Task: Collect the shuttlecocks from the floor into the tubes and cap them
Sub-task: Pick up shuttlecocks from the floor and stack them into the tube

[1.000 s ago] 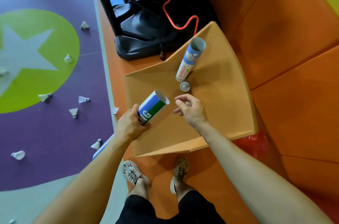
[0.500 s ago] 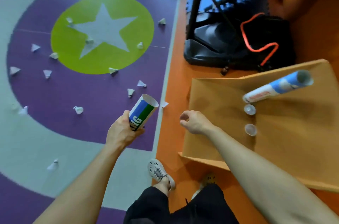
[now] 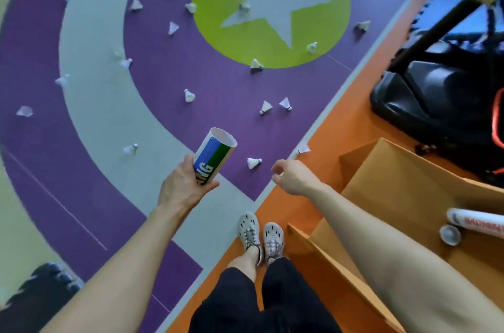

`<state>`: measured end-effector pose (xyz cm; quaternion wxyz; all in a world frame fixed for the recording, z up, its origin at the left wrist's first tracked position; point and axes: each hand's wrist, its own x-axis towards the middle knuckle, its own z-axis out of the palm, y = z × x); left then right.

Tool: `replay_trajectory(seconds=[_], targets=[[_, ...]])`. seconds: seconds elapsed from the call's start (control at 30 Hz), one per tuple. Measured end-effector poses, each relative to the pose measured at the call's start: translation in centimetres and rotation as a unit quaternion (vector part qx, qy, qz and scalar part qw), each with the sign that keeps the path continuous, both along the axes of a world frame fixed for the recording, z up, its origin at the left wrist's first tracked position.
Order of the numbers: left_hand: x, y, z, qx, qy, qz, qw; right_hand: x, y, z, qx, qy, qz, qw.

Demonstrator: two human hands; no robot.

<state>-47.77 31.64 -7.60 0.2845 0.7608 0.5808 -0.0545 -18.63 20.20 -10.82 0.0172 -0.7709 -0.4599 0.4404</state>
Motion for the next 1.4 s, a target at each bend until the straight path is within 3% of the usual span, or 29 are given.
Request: replay_trajectory(seconds=[0.2, 0.43, 0.57, 0.8, 0.93, 1.0, 1.07, 1.17, 1.23, 1.27, 1.4], targets=[[-3.2, -0.9, -9.0, 0.025, 0.018, 0.003, 1.000, -2.1, 2.2, -10.6, 0.019, -0.027, 0.076, 0.997], [-4.5, 0.1, -26.6, 0.055, -0.006, -0.033, 0.998, -4.2, 5.8, -29.9, 0.062, -0.089, 0.205, 0.973], [-5.1, 3.1, -37.6, 0.060, 0.003, -0.037, 0.998, -3.8, 8.7, -42.9, 0.081, -0.148, 0.304, 0.938], [-4.7, 8.0, -50.8, 0.125, 0.020, -0.043, 0.991, -2.2, 12.9, -58.6, 0.105, -0.248, 0.477, 0.837], [-4.3, 10.4, -53.6, 0.167, 0.020, -0.055, 0.984, -0.2, 13.8, -64.8, 0.125, -0.277, 0.463, 0.832], [-4.0, 11.4, -54.1, 0.176, 0.022, -0.062, 0.982, 1.2, 14.6, -65.4, 0.136, -0.277, 0.416, 0.855], [-3.6, 12.1, -53.7, 0.176, 0.027, -0.064, 0.982, 1.7, 16.0, -63.4, 0.168, -0.256, 0.302, 0.903], [-2.8, 13.1, -52.0, 0.176, 0.027, -0.081, 0.981, 1.6, 18.5, -57.4, 0.261, -0.110, -0.033, 0.959], [-2.2, 14.2, -50.6, 0.158, 0.025, -0.090, 0.983, 1.0, 20.2, -52.3, 0.301, 0.053, -0.234, 0.923], [-1.9, 15.0, -50.0, 0.146, 0.026, -0.089, 0.985, 0.5, 20.8, -49.9, 0.319, 0.108, -0.284, 0.898], [-1.6, 18.2, -49.2, 0.116, 0.025, -0.095, 0.988, -2.6, 21.9, -44.3, 0.379, 0.230, -0.360, 0.821]])
